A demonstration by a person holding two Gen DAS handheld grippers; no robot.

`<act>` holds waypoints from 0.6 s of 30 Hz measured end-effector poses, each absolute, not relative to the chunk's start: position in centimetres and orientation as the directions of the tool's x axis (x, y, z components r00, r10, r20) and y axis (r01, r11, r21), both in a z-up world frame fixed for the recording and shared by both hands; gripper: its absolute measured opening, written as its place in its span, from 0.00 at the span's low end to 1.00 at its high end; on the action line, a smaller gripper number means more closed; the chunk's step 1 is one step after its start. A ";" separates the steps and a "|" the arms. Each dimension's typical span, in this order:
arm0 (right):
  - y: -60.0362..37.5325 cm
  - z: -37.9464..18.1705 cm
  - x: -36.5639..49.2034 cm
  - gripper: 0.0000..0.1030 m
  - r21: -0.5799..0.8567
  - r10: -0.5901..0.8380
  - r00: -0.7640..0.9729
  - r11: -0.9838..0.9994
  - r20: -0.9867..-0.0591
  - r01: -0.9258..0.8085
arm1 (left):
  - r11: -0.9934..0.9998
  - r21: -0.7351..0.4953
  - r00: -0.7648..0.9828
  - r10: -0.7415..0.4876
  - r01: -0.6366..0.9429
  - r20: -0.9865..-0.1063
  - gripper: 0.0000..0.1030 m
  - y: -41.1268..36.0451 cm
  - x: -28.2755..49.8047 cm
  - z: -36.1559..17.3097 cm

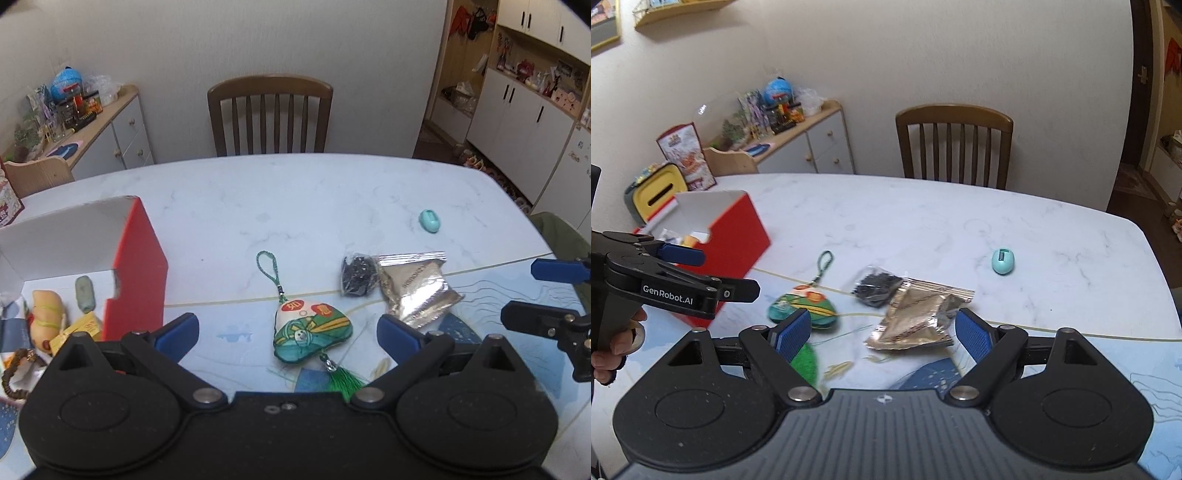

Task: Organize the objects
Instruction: 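Move both open tools back over the remaining items, then grasp the green pouch keychain with left tool while right grasps the gold snack packet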

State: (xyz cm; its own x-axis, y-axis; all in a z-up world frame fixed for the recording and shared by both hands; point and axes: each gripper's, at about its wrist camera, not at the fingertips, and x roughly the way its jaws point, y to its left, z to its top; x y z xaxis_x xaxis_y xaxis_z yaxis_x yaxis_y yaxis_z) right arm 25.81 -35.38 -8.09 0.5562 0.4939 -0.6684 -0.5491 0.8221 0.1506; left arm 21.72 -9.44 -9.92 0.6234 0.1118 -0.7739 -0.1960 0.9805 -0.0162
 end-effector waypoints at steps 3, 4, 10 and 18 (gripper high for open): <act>-35.4 -9.4 27.5 0.83 0.150 0.478 0.552 0.831 -0.683 -0.535 | 0.978 -0.015 0.597 0.115 -0.209 -0.794 0.99 -9.3 23.3 -11.2; -35.5 -9.8 28.0 0.83 0.154 0.474 0.548 0.835 -0.689 -0.529 | 0.977 -0.014 0.588 0.115 -0.211 -0.800 0.99 -9.4 23.9 -11.7; -35.4 -12.5 30.9 0.83 0.175 0.456 0.521 0.848 -0.722 -0.500 | 0.978 0.017 0.549 0.130 -0.207 -0.826 0.99 -9.9 26.3 -14.1; -34.6 -15.6 34.1 0.83 0.205 0.446 0.479 0.857 -0.756 -0.474 | 0.979 0.037 0.514 0.138 -0.202 -0.847 0.99 -10.2 28.4 -16.2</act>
